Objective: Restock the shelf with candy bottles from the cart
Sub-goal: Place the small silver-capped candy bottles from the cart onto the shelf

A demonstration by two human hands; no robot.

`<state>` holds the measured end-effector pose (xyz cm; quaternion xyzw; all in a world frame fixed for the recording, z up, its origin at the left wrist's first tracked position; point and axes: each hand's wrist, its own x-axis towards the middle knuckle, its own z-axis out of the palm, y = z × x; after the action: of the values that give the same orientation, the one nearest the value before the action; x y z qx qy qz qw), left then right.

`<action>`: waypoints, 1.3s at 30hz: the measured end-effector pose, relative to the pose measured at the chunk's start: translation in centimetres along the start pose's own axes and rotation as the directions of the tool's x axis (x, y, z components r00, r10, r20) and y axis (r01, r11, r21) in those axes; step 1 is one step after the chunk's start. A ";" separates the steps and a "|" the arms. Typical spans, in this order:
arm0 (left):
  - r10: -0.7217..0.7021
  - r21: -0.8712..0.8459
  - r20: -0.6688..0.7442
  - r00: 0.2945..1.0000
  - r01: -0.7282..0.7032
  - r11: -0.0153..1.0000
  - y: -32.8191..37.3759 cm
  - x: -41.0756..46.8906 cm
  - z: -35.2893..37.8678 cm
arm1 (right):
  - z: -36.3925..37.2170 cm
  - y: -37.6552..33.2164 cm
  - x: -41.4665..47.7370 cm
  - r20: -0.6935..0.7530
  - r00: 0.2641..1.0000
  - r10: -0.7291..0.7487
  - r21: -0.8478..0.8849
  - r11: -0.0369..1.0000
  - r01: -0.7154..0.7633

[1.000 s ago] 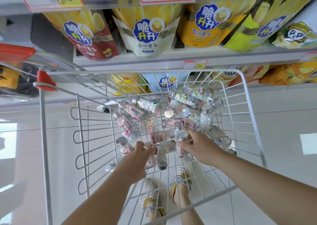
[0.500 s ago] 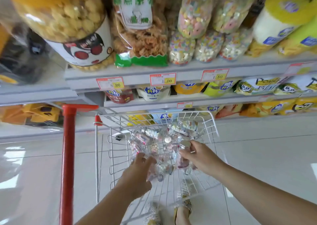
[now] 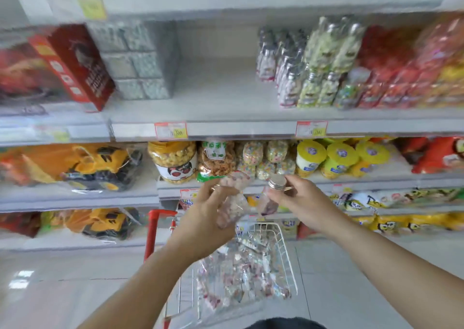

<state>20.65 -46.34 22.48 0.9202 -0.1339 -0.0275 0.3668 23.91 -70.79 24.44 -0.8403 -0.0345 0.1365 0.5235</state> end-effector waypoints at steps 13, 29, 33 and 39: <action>0.094 -0.035 -0.249 0.964 -0.106 0.994 3.9 10.1 -10.0 | -2.9 -12.8 12.1 -0.517 0.816 -0.260 -0.108 0.965 0.239; 0.030 -0.083 -0.164 0.986 -0.044 0.996 0.0 17.5 -12.7 | -1.8 -11.7 21.6 -0.626 0.779 0.035 -0.177 0.967 -0.185; -0.009 -0.151 -0.151 0.988 -0.014 0.988 -0.3 17.6 -13.0 | -0.4 -10.6 18.6 -0.600 0.797 -0.064 -0.122 0.992 -0.012; -0.023 -0.158 -0.164 0.986 -0.003 0.987 -0.7 17.7 -13.2 | 0.7 -10.6 15.5 -0.440 0.815 -0.378 -0.658 0.753 -0.006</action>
<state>39.80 -41.77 32.44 0.8881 -0.0958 0.0366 0.4481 39.46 -62.28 30.55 -0.9603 -0.0145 -0.1845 0.2085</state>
